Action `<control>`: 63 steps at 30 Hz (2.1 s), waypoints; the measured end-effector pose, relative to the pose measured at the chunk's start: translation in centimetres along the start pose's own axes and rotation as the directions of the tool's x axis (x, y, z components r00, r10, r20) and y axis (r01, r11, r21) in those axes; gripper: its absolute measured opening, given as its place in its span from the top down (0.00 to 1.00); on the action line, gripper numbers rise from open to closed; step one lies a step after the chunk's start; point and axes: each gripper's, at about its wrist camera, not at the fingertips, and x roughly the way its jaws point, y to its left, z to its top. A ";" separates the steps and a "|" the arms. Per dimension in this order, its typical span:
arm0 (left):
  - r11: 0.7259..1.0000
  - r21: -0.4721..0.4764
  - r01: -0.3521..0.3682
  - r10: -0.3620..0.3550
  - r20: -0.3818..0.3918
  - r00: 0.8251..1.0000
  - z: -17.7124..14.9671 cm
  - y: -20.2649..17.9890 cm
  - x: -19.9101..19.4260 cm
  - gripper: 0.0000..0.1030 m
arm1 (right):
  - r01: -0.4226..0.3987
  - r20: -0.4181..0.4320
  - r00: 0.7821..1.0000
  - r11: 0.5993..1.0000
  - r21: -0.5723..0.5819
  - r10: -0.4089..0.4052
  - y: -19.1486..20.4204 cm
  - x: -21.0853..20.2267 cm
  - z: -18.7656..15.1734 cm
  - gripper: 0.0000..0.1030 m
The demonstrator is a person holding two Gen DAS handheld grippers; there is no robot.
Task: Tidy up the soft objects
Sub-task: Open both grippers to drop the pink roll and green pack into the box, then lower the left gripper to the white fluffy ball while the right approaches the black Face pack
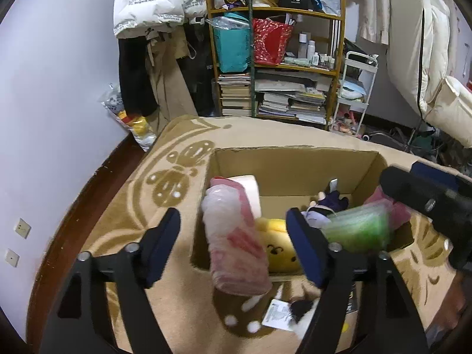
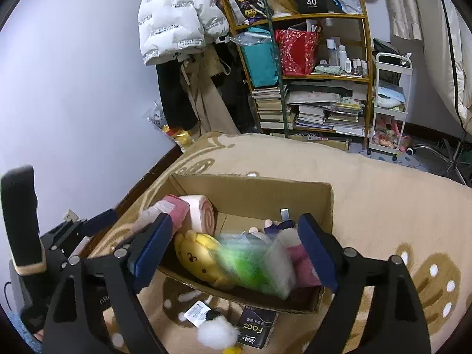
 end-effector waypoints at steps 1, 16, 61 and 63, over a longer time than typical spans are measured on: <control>1.000 0.002 -0.004 0.004 0.001 1.000 -0.1 0.1 -0.2 0.21 | -0.002 0.003 1.000 1.000 0.001 0.002 0.0 -0.1 0.0 0.09; 0.998 -0.017 -0.064 0.065 0.039 0.997 -3.6 1.3 -4.4 0.04 | 0.062 -0.053 0.997 0.998 0.028 -0.060 -0.9 -3.2 -2.5 0.00; 0.986 0.042 0.161 -0.155 -0.112 0.982 -9.4 -4.1 1.7 0.03 | 0.187 -0.435 0.896 0.963 0.194 -0.086 -5.1 3.8 -8.9 0.00; 0.985 0.020 0.171 -0.168 -0.107 0.980 -9.6 -4.2 1.9 0.03 | 0.191 -0.441 0.893 0.962 0.198 -0.086 -5.2 3.9 -9.0 0.00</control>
